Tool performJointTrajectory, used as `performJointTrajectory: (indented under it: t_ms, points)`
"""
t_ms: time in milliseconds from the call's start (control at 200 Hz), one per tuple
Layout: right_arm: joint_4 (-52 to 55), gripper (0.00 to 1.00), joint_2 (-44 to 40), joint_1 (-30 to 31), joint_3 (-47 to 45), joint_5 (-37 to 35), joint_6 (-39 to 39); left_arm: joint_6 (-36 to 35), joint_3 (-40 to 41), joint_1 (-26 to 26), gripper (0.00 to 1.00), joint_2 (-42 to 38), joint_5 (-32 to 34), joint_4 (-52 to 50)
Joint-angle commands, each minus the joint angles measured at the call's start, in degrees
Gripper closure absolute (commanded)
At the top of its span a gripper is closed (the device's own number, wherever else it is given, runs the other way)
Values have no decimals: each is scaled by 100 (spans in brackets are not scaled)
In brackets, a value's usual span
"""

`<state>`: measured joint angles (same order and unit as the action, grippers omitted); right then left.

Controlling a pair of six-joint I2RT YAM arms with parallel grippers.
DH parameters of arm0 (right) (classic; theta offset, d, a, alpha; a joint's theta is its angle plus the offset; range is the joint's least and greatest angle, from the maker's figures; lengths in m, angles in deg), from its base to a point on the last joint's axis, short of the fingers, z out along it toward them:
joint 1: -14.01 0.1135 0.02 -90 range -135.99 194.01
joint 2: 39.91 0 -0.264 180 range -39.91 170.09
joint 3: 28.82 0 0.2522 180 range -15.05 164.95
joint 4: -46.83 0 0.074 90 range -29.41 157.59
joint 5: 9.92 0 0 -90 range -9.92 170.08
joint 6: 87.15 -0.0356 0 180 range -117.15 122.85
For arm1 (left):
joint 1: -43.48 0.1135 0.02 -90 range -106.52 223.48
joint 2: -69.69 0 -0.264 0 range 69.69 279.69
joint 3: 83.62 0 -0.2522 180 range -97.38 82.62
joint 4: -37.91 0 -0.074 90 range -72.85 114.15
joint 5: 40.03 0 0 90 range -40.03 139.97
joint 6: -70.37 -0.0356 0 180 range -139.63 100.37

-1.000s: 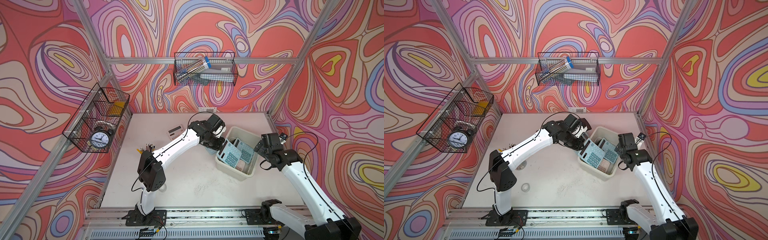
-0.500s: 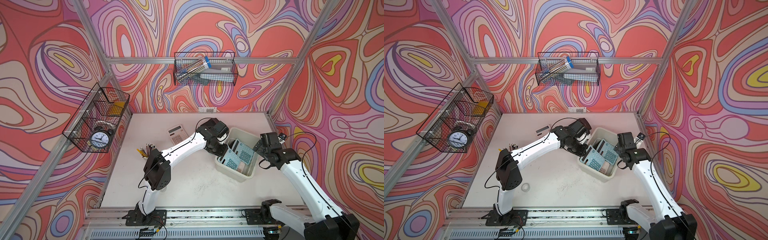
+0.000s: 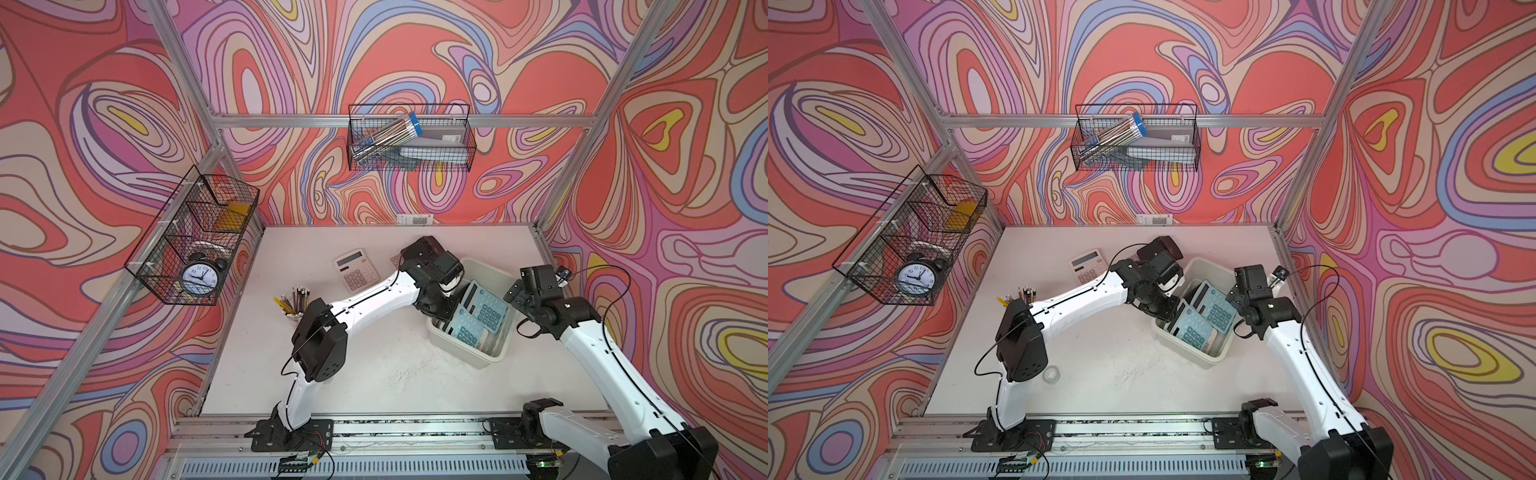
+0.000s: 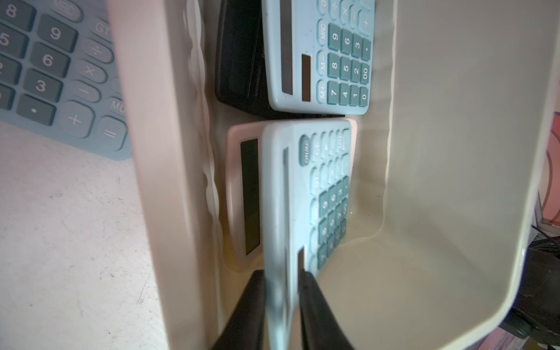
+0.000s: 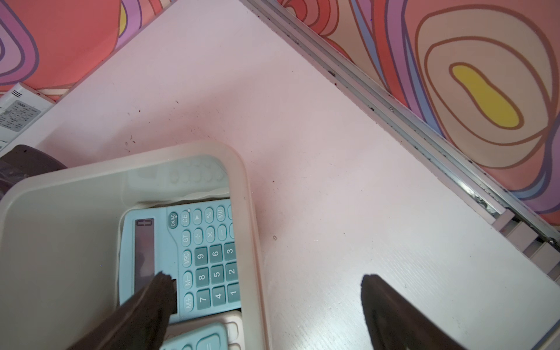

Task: Put the calculator in the storage box
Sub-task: Place the calculator in the storage box, then adjust the storage box at the center of the board.

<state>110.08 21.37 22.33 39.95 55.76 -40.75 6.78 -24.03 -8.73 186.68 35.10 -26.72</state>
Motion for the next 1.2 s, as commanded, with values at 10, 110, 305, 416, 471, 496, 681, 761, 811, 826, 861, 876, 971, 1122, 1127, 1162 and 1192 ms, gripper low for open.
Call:
performJointTrajectory:
  t_ms: [10,110,305,416,471,496,681,761,811,826,861,876,971,1122,1127,1162,1192]
  points:
    - [-36,2,-110,-23,33,78,41,47,200,-54,58,-346,265,-116]
    - [-36,2,-200,-23,97,170,92,56,291,-55,51,-628,412,-103]
    - [-153,2,-446,-23,169,495,425,1,493,-53,29,-1200,829,-24]
    - [-423,2,-710,-19,76,1008,796,-65,616,-2,20,-1425,1181,3]
    - [-615,2,-857,-23,-7,1347,965,-68,728,102,17,-1492,1215,38]
    - [-695,2,-919,-23,-38,1511,1031,-51,792,155,16,-1514,1181,65]
    - [-1095,2,-1096,-19,-148,2537,1360,104,1533,553,13,-1687,570,711]
    - [-1117,2,-1004,-19,-81,2859,1453,204,1818,645,14,-1697,-43,1161]
    - [-1134,2,-952,-18,-52,3072,1501,246,1940,637,14,-1671,-381,1405]
    - [-1138,2,-939,-21,-44,3125,1509,268,1962,633,14,-1665,-497,1484]
    - [-1158,2,-917,-12,-34,3264,1536,328,2034,633,14,-1645,-704,1653]
    - [-1171,2,-907,-17,-26,3312,1542,362,2061,633,14,-1632,-796,1718]
    - [-1231,2,-868,-18,-25,3538,1564,537,2213,591,16,-1585,-1114,2086]
    - [-1238,2,-828,-19,1,3715,1613,669,2236,405,16,-1516,-1299,2335]
    - [-1239,2,-828,-17,2,3715,1610,670,2236,400,16,-1510,-1299,2340]
    - [-1230,2,-819,-20,10,3732,1608,698,2236,344,16,-1492,-1337,2398]
    - [-1232,2,-819,-21,10,3741,1617,727,2220,300,17,-1474,-1366,2436]
